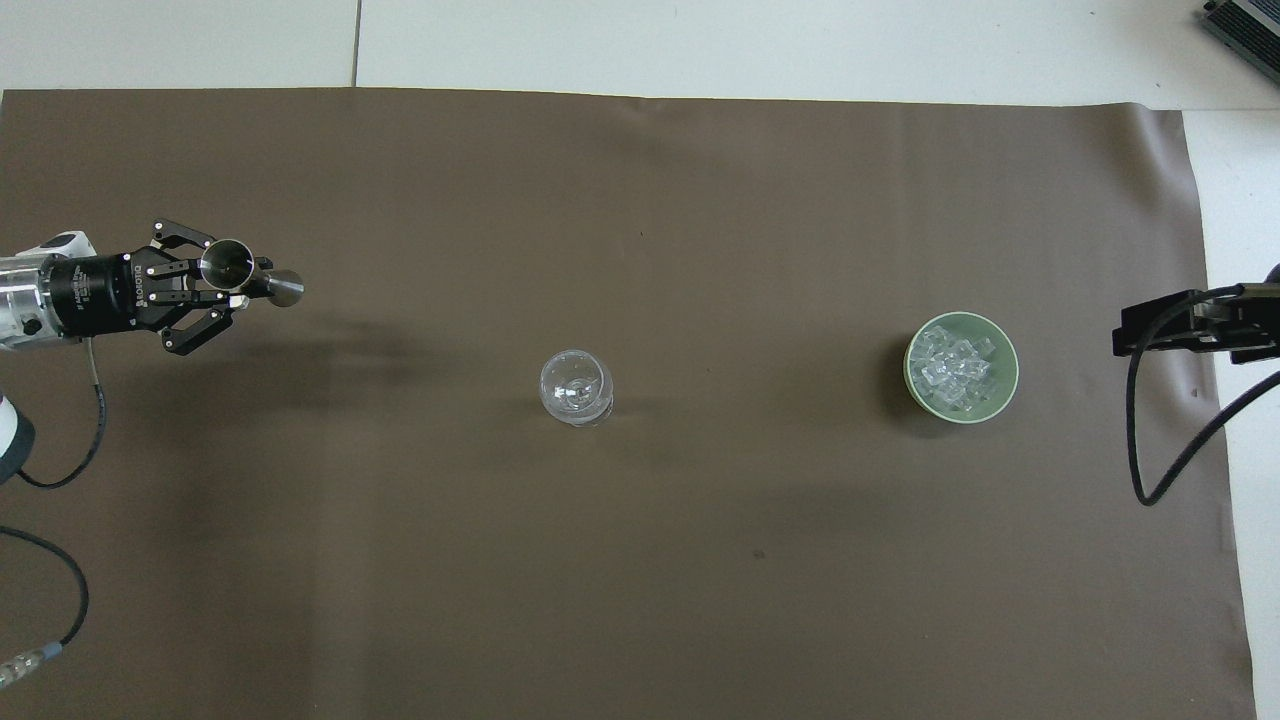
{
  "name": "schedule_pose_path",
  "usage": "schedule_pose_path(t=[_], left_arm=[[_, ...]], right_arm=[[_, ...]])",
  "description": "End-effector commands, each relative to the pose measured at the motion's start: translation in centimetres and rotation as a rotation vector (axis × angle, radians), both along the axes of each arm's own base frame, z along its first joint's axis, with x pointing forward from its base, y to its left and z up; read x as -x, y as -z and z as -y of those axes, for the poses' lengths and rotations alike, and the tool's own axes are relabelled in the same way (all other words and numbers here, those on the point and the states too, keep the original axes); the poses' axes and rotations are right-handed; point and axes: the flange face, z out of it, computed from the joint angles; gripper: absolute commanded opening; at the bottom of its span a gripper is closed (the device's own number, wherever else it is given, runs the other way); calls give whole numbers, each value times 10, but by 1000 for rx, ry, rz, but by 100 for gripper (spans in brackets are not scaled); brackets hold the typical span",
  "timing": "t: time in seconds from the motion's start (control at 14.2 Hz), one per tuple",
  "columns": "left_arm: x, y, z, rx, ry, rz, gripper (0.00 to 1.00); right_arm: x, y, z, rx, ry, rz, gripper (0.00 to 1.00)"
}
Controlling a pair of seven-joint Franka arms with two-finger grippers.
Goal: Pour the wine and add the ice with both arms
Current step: 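Lift the jigger with the left gripper and carry it over the glass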
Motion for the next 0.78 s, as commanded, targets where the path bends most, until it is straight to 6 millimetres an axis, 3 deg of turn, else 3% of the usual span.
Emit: schedule_pose_path(t=[0.0,0.35,0.71], left_arm=[[6,-35,24,-38,-21,-42,0],[11,-64,62,-65,4,-39,0],[29,-71,97,-89,27,-46,0]], right_arm=[[4,-1,3,-28,-6,11,100],[4,-1,3,-28,-6,11,100],[4,-1,3,-28,-6,11,100]])
